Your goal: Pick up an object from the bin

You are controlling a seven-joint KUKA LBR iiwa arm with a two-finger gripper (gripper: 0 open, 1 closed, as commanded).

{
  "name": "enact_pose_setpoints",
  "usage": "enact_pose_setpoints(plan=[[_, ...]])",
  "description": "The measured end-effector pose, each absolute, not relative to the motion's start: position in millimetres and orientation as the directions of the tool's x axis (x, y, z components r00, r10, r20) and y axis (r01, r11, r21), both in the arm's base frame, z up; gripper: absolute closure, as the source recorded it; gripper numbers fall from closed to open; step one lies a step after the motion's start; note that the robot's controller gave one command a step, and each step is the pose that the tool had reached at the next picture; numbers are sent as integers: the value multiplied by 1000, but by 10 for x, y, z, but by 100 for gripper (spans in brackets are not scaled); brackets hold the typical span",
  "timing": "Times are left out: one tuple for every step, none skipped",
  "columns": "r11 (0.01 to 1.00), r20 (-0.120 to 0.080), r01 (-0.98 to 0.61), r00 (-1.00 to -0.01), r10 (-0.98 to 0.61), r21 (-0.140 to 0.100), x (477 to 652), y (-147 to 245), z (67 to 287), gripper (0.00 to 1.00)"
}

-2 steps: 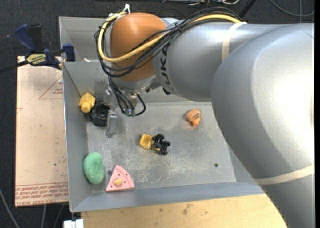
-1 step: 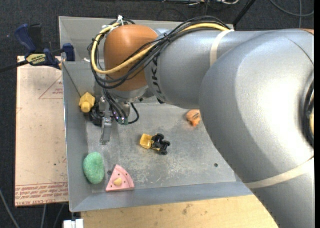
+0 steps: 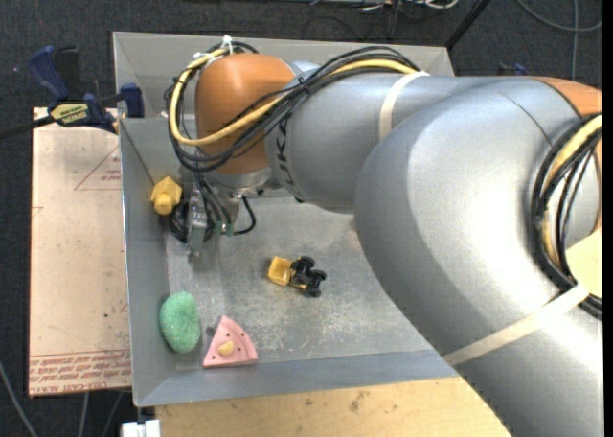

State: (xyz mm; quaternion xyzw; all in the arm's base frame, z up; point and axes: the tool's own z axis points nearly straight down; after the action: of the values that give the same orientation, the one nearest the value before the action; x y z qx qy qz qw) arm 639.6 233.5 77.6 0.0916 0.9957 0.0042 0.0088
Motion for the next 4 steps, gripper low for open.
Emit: enact_pose_setpoints(plan=[[983, -17, 183, -983, 183, 10, 6396, 2334, 776, 100], [981, 5, 193, -981, 193, -1, 6296, 2174, 1177, 100], [978, 0, 210, -978, 210, 0, 6311, 2193, 1800, 100], [972, -8, 234, -972, 234, 6, 6318, 2278, 2341, 100]])
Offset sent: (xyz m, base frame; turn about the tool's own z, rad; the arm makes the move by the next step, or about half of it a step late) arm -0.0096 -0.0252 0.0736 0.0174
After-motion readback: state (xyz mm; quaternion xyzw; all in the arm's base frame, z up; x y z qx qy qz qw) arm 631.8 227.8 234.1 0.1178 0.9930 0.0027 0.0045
